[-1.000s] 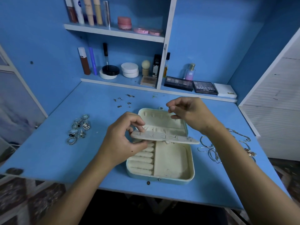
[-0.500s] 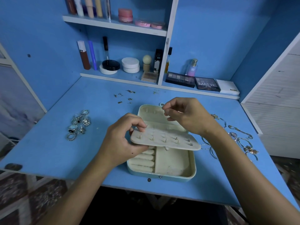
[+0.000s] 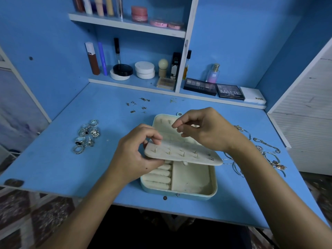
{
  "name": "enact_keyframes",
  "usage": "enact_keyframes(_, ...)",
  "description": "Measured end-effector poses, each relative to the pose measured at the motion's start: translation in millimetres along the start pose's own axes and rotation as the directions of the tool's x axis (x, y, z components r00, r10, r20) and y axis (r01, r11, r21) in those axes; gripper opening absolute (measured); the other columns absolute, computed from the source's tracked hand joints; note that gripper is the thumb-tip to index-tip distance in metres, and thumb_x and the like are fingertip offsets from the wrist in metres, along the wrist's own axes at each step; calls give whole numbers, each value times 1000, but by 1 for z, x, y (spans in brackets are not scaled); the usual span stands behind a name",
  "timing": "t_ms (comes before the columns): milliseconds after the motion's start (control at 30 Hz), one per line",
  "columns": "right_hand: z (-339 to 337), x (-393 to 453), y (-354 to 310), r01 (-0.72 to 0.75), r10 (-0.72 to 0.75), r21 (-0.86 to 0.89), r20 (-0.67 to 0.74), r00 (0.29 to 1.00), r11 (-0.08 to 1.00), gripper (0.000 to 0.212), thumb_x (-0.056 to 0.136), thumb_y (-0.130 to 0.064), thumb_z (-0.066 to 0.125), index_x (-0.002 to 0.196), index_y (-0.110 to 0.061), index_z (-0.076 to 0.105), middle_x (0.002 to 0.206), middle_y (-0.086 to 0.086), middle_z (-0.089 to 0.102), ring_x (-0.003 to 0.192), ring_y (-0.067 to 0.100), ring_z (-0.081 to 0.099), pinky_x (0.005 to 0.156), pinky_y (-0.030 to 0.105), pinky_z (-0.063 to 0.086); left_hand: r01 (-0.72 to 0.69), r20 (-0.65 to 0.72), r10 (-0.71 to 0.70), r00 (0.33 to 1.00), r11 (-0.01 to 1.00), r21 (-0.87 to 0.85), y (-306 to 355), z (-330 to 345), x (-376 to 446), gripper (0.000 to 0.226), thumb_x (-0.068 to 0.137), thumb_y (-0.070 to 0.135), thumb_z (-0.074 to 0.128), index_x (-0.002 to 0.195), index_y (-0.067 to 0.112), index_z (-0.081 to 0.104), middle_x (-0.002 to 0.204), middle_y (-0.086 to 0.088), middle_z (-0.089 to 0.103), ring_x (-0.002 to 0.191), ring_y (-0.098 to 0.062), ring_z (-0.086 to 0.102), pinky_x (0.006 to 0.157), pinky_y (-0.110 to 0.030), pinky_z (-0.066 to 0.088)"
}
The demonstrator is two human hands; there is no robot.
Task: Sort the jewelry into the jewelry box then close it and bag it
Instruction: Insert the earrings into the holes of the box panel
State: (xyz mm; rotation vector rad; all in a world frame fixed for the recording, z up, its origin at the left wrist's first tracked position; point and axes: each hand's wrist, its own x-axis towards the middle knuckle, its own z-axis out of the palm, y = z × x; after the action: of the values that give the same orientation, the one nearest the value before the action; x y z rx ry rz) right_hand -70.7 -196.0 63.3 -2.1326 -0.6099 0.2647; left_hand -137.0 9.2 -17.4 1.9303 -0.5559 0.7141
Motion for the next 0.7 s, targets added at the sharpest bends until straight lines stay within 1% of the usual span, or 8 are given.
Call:
enact_keyframes(100, -2, -2, -6, 42, -39, -53, 65, 997, 998, 21, 91, -7, 69, 92, -26, 79, 84, -11, 73, 82, 6, 69, 81, 20, 55, 1, -2, -1, 1000, 1000, -6, 0, 0, 0, 42, 63, 13, 78, 99, 19, 58, 94, 5, 61, 86, -16, 64, 64, -43, 50)
enact_keyframes(167, -2, -3, -9, 53, -48, -52, 93, 995, 997, 18, 88, -8, 73, 91, -25, 78, 84, -11, 74, 83, 5, 69, 82, 18, 54, 0, -4, 0, 1000, 1000, -10, 0, 0, 0, 40, 64, 15, 77, 99, 18, 58, 94, 4, 61, 86, -17, 65, 64, -44, 50)
enact_keyframes(233, -2, -2, -13, 61, -58, -20, 127, 990, 998, 18, 86, -5, 75, 90, -22, 74, 84, -4, 75, 82, 11, 70, 82, 22, 56, 4, -7, -4, 1000, 1000, -16, 0, 0, -1, 40, 63, 14, 77, 99, 18, 58, 96, 5, 61, 86, -18, 65, 64, -45, 50)
enact_keyframes(300, -4, -2, -17, 52, -51, -5, 176, 983, 999, 19, 85, -1, 74, 91, -18, 67, 84, 0, 74, 82, 17, 72, 82, 33, 58, 8, -9, -8, 1000, 1000, -17, 0, 0, -1, 42, 62, 11, 78, 99, 18, 58, 96, 6, 61, 85, -17, 66, 64, -45, 51)
enact_keyframes(367, -6, -2, -21, 33, -27, -20, 231, 973, 999, 20, 85, 0, 73, 92, -15, 61, 84, 1, 74, 81, 20, 73, 82, 42, 59, 4, -10, -4, 1000, 1000, -11, -1, 0, -1, 43, 62, 9, 79, 99, 18, 59, 96, 6, 61, 85, -16, 66, 63, -45, 51)
enact_keyframes(433, -6, -2, -26, 27, -11, -57, 267, 964, 998, 19, 86, 0, 71, 92, -14, 59, 84, 1, 74, 80, 22, 73, 80, 48, 59, 5, -10, -5, 1000, 1000, -3, -1, 0, -1, 44, 62, 8, 81, 99, 16, 60, 96, 6, 62, 85, -16, 67, 63, -44, 52)
enact_keyframes(500, -5, -1, -30, 32, -1, -102, 291, 957, 994, 19, 87, -1, 70, 91, -15, 58, 84, -1, 74, 80, 21, 72, 80, 51, 58, 10, -10, -10, 1000, 1000, 6, -2, 0, -1, 40, 63, 11, 80, 98, 12, 62, 95, 4, 64, 85, -16, 67, 63, -45, 52)
enact_keyframes(700, -4, 0, -39, 68, 3, -206, 327, 945, 976, 21, 86, -6, 69, 88, -21, 55, 86, -7, 74, 82, 16, 71, 82, 50, 57, 23, -21, -22, 1000, 999, 48, 0, 0, -1, 36, 62, 17, 80, 94, 5, 65, 91, 3, 66, 84, -17, 68, 65, -44, 53)
